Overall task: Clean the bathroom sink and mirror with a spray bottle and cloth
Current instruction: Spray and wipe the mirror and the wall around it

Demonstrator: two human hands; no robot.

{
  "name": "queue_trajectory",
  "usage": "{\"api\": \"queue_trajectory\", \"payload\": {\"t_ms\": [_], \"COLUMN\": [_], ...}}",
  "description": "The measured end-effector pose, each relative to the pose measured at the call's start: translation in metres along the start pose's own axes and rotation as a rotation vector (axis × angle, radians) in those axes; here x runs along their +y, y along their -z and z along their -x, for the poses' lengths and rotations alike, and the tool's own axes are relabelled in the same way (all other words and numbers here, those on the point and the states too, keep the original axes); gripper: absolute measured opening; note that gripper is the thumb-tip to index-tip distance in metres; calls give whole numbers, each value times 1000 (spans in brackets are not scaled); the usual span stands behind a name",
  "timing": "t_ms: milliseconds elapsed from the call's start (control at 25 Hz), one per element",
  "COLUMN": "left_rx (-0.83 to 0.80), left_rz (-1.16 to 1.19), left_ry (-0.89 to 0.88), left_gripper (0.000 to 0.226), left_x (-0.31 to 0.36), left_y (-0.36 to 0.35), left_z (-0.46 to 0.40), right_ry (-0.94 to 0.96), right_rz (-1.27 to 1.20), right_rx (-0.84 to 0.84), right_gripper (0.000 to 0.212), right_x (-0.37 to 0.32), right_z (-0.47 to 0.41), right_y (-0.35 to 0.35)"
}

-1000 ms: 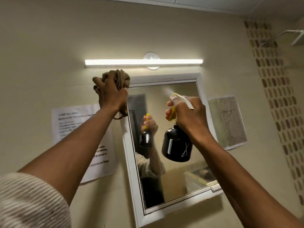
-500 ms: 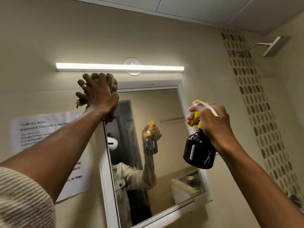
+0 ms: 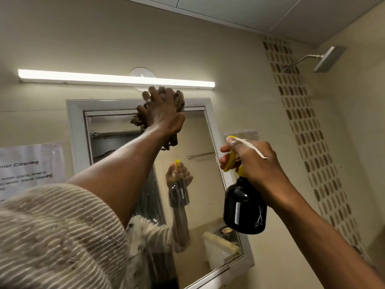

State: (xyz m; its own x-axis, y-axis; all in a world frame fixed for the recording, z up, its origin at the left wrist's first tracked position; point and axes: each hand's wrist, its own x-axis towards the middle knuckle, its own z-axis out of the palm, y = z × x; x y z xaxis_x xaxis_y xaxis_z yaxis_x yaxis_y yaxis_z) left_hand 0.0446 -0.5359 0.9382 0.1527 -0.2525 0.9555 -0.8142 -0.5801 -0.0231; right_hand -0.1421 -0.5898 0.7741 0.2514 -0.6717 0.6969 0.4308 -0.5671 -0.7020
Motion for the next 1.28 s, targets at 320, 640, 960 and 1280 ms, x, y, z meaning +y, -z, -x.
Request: {"api": "queue_trajectory", "payload": {"t_ms": [320, 640, 960, 1280], "left_rx": [-67, -151, -264, -67], "left_rz": [-54, -53, -155, 246], "left_ry": [-142, -195, -330, -186], "left_gripper": [60, 43, 46, 48], "left_x": [55, 100, 105, 69], "left_y": [-48, -79, -95, -69], "left_z": [-24, -37, 37, 92], "right_ry": [72, 55, 33, -4], "right_rz": [11, 33, -25, 89], "right_rx": [30, 42, 31, -105], "right_gripper": [34, 36, 36, 36], "right_x": [-2, 8, 2, 14], "right_z": [-31, -38, -29, -9], "right_y": [18, 70, 92, 96]}}
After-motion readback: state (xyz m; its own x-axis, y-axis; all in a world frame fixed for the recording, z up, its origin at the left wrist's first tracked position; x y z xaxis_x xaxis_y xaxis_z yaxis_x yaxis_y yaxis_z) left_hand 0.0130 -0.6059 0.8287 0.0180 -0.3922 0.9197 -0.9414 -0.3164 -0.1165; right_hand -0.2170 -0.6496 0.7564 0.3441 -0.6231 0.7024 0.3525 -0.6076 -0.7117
